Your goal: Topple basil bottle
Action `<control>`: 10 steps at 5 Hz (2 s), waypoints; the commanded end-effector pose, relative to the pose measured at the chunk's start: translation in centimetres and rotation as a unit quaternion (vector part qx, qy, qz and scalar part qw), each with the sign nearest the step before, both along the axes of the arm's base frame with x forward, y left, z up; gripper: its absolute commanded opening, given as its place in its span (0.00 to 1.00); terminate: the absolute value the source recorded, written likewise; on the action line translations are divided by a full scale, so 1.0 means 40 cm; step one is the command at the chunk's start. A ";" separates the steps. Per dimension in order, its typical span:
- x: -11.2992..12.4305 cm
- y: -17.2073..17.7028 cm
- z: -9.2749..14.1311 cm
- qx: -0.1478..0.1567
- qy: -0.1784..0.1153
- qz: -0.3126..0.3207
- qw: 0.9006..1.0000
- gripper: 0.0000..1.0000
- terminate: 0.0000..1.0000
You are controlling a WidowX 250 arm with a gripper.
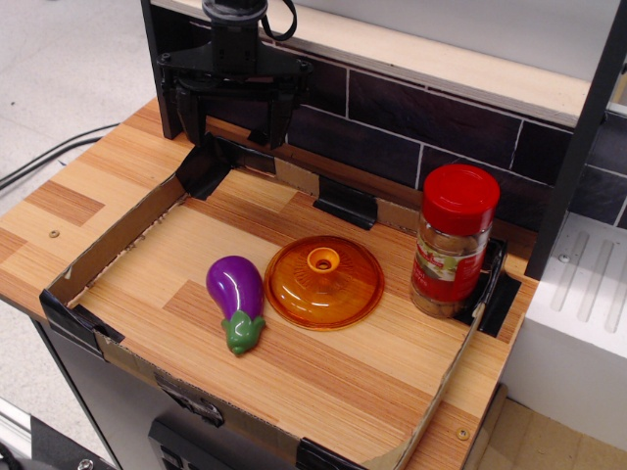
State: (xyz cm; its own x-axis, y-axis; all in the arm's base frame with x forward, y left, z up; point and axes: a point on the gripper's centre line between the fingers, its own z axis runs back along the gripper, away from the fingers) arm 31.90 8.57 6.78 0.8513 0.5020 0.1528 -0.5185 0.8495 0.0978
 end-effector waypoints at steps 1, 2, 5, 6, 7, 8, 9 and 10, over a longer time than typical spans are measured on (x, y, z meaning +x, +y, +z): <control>0.000 0.000 0.000 0.000 0.000 0.000 1.000 1.00 0.00; -0.049 -0.045 0.017 0.011 -0.014 -0.074 0.997 1.00 0.00; -0.156 -0.163 0.115 -0.024 0.010 -0.299 0.954 1.00 0.00; -0.145 -0.208 0.092 -0.042 0.019 -0.364 0.930 1.00 0.00; -0.130 -0.247 0.066 -0.046 0.019 -0.406 0.913 1.00 0.00; -0.127 -0.280 0.061 -0.056 -0.003 -0.443 0.895 1.00 0.00; -0.121 -0.314 0.066 -0.065 -0.017 -0.457 0.887 1.00 0.00; -0.102 -0.347 0.073 -0.066 -0.031 -0.462 0.884 1.00 0.00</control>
